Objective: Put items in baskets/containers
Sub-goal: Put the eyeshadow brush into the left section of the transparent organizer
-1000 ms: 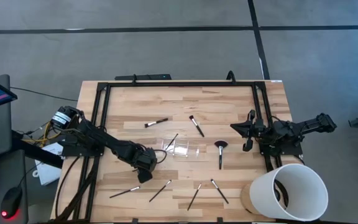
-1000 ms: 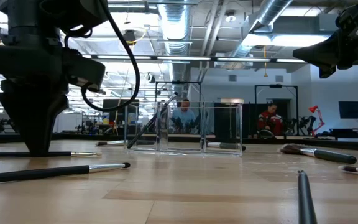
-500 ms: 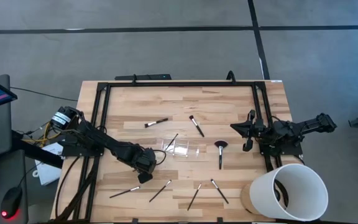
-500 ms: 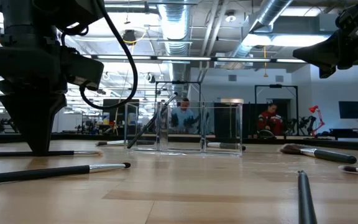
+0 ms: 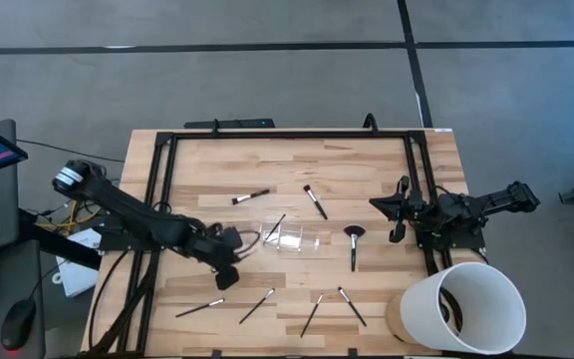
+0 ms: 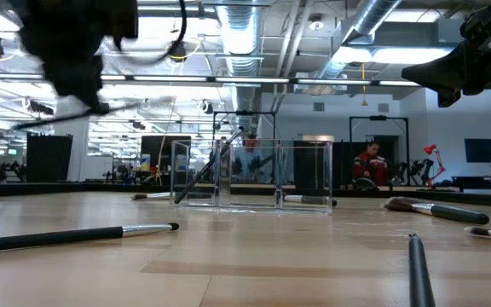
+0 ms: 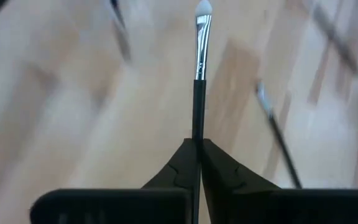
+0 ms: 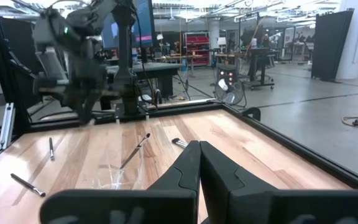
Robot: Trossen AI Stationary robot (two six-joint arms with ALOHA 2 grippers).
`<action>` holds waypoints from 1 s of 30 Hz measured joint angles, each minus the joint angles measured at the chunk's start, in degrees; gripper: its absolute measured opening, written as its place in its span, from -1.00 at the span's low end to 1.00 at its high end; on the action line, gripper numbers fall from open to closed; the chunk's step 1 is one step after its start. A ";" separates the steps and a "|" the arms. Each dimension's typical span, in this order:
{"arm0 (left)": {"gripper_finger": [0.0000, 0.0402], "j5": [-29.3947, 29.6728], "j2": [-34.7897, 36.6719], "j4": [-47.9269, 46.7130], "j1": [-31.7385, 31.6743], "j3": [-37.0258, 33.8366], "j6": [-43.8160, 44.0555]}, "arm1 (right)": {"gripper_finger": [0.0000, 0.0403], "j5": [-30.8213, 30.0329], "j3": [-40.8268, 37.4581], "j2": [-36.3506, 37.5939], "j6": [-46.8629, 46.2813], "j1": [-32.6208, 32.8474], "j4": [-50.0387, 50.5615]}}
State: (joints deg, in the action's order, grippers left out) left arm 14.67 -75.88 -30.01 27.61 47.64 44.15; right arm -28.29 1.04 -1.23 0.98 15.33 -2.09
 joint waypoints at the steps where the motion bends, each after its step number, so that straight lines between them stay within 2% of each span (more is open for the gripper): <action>1: -0.94 2.98 1.35 0.67 0.05 0.00 -0.55 | -1.00 0.00 0.00 0.00 -0.01 0.00 -0.02; 8: -0.94 23.97 5.22 9.05 -0.31 0.02 -7.91 | -1.00 0.00 0.00 0.02 -0.01 0.00 0.00; 11: -0.93 28.19 3.95 15.14 -1.51 0.07 -11.92 | -1.00 0.00 0.00 0.02 -0.01 0.00 0.00; 15: -0.94 30.29 -0.16 21.98 -3.66 0.07 -16.02 | -1.00 0.00 0.00 0.02 -0.05 0.00 0.00; 22: -0.92 30.28 -10.12 32.30 -7.44 0.07 -18.85 | -1.00 0.00 0.00 0.00 -0.05 0.00 0.00; 30: -0.92 30.38 -14.80 38.41 -8.81 0.09 -18.85 | -1.00 0.36 0.00 0.02 -0.05 0.00 0.00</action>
State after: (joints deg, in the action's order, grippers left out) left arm 45.05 -90.67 8.40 18.80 47.72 25.30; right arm -27.93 1.04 -1.21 0.93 15.33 -2.09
